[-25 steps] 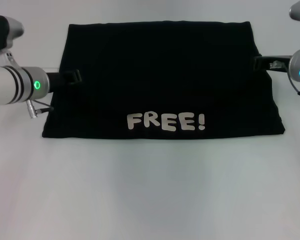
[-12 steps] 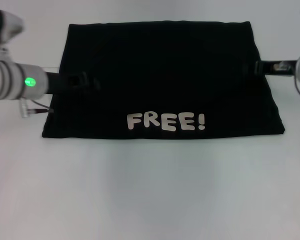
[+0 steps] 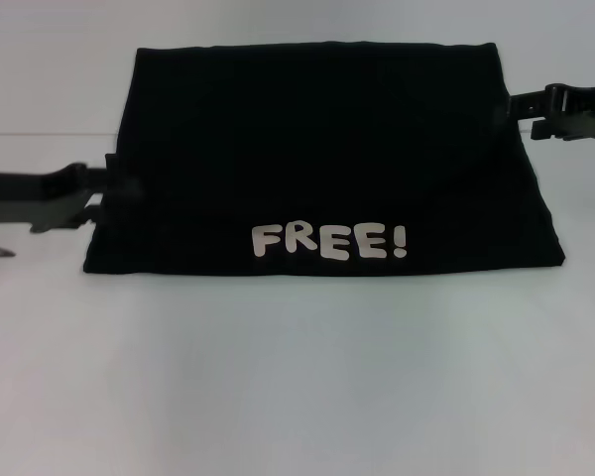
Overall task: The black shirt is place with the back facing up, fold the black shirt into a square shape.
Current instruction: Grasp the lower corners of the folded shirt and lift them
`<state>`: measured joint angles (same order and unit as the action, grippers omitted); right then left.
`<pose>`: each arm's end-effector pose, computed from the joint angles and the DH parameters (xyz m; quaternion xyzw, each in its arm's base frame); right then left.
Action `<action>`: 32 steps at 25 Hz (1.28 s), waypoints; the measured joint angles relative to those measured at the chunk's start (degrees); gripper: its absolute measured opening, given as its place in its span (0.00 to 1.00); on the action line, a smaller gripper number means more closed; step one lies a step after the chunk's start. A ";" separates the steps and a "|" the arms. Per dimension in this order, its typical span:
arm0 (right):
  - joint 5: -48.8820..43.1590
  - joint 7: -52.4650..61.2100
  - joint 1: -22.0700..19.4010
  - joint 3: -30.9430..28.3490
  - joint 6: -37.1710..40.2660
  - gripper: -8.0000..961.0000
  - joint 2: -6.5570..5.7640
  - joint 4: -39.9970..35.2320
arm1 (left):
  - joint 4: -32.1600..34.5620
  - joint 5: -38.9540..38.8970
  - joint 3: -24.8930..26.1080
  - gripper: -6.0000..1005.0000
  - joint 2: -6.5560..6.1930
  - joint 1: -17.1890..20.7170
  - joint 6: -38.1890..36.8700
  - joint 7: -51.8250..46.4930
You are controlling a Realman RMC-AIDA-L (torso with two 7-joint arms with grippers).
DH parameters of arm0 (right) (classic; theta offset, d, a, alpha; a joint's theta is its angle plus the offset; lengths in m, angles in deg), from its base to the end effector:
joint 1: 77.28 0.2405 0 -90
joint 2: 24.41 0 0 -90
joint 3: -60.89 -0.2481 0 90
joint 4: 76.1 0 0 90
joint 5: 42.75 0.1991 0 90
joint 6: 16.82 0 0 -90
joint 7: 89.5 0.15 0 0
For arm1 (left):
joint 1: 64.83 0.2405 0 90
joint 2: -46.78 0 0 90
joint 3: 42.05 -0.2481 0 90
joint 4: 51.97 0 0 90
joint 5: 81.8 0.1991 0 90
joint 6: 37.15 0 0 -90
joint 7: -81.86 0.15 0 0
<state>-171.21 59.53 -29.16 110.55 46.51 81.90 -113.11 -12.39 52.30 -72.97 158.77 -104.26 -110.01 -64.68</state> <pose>0.2200 0.4542 0.0785 -0.7612 0.5725 0.1458 0.2675 -0.2800 0.3966 0.0667 -0.6868 -0.6655 -0.1975 0.2156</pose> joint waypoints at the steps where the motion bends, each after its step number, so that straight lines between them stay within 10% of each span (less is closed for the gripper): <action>1: 0.05 0.47 0.13 -0.28 1.12 0.63 -0.36 -0.12 | 0.08 0.87 0.71 0.63 0.03 0.44 -0.15 0.10; 10: -0.05 1.24 1.29 -4.14 7.58 0.92 -2.02 -0.25 | -1.10 4.09 1.27 0.82 0.28 0.87 3.41 1.09; 18: -0.05 1.26 1.11 -4.28 7.73 0.93 -2.09 -0.25 | -3.98 5.40 -1.41 0.47 0.72 0.91 11.86 2.60; 32: -0.06 0.71 0.65 -4.32 6.88 0.93 -2.29 0.45 | -8.81 5.47 -3.76 0.38 1.38 0.41 18.81 4.10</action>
<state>-171.27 60.24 -28.51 106.24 53.39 79.61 -112.66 -21.20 57.77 -76.73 160.15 -103.85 -91.20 -60.58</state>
